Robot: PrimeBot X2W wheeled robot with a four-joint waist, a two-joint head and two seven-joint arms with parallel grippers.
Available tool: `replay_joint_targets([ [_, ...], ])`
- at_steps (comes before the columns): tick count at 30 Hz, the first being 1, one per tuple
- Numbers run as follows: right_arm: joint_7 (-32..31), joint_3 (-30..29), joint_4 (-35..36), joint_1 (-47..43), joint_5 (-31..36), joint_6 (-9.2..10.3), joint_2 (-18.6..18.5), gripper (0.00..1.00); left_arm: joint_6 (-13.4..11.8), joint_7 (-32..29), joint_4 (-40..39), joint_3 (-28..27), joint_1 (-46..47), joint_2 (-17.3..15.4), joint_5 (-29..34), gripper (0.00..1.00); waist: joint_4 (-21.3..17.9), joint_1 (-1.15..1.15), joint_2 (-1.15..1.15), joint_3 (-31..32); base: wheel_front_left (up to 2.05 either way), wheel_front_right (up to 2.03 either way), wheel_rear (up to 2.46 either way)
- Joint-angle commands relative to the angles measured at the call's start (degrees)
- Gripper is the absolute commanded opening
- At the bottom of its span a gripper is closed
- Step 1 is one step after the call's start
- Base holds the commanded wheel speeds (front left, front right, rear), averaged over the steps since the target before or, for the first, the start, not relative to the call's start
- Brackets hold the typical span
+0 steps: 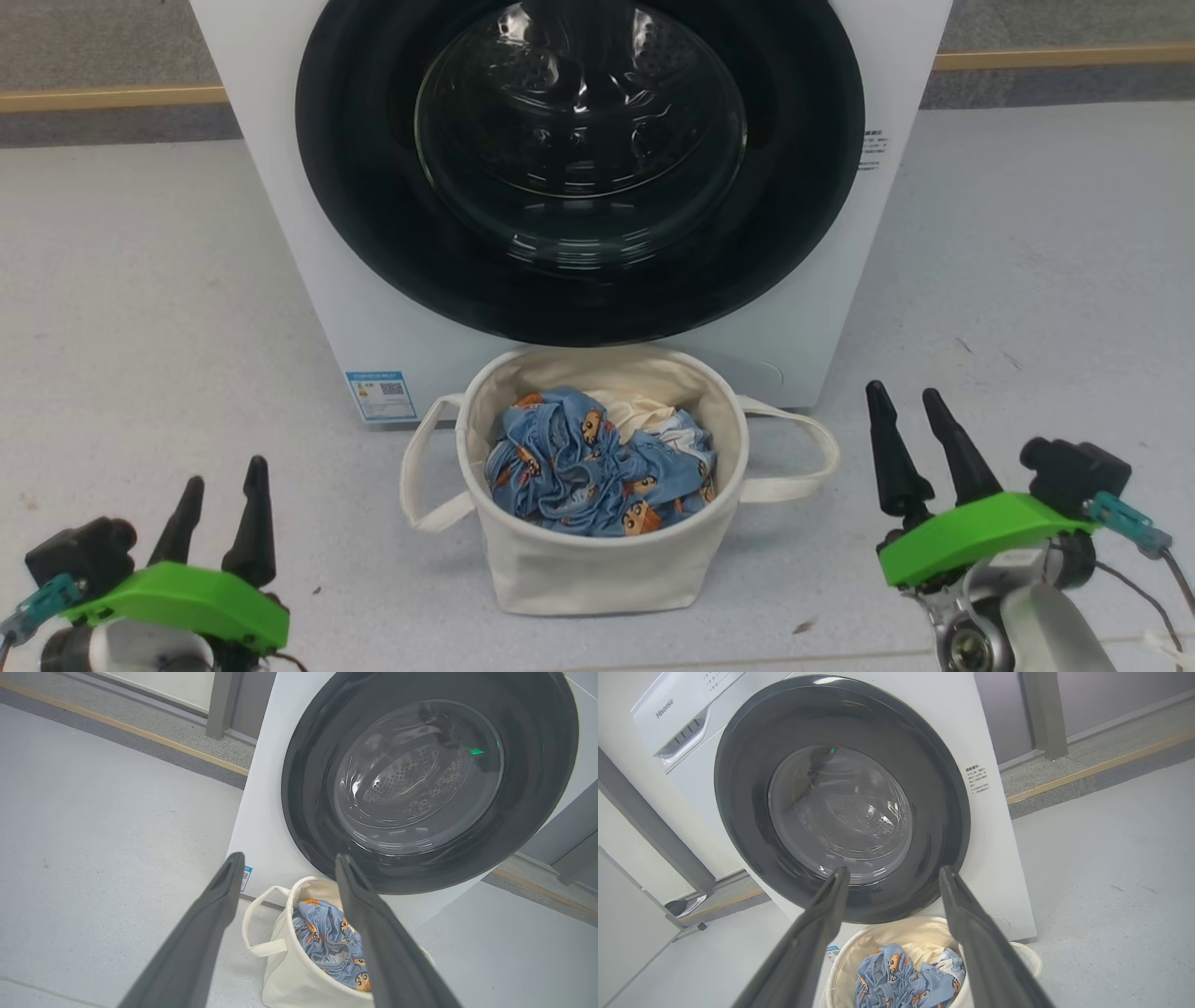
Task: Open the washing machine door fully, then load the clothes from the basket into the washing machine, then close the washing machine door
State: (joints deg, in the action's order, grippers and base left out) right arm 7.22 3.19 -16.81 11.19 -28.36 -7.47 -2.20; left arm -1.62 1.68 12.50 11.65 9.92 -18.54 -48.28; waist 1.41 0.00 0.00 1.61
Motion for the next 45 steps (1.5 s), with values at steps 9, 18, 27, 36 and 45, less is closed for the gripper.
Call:
replay_joint_targets([
  [9, 1.6, 1.8, 2.2, 4.9, 8.5, -0.02, -0.5, 1.00, -1.7, 1.2, -3.3, 0.7, 5.1, -4.7, 6.4, 1.00, 0.2, 0.00, 0.00, 0.3, 0.00, 0.00, 0.00],
  [18, 3.0, 1.6, 2.1, 5.8, 13.0, -0.02, -0.5, 1.00, -2.2, 1.4, -4.6, 3.2, 6.8, -6.9, 11.3, 1.00, 0.3, 0.00, 0.00, 0.3, 0.00, 0.00, 0.00],
  [27, 4.8, 1.8, 2.2, 6.4, 17.5, -0.02, -0.6, 1.00, -2.7, 2.7, -5.0, 5.2, 8.6, -9.4, 16.1, 1.00, -0.4, 0.00, 0.00, 0.4, 0.00, 0.00, 0.00],
  [36, 6.3, 2.2, 2.4, 7.5, 21.5, -0.02, -0.6, 1.00, -3.3, 3.9, -5.1, 7.0, 10.2, -11.2, 20.1, 1.00, -1.3, 0.00, 0.00, 0.3, 0.00, 0.00, 0.00],
  [45, 7.4, 2.8, 2.1, 8.4, 22.3, -0.02, -0.7, 1.00, -4.3, 5.2, -3.8, 6.6, 11.4, -12.4, 21.3, 1.00, -2.0, 0.00, 0.00, 0.3, 0.00, 0.00, 0.00],
])
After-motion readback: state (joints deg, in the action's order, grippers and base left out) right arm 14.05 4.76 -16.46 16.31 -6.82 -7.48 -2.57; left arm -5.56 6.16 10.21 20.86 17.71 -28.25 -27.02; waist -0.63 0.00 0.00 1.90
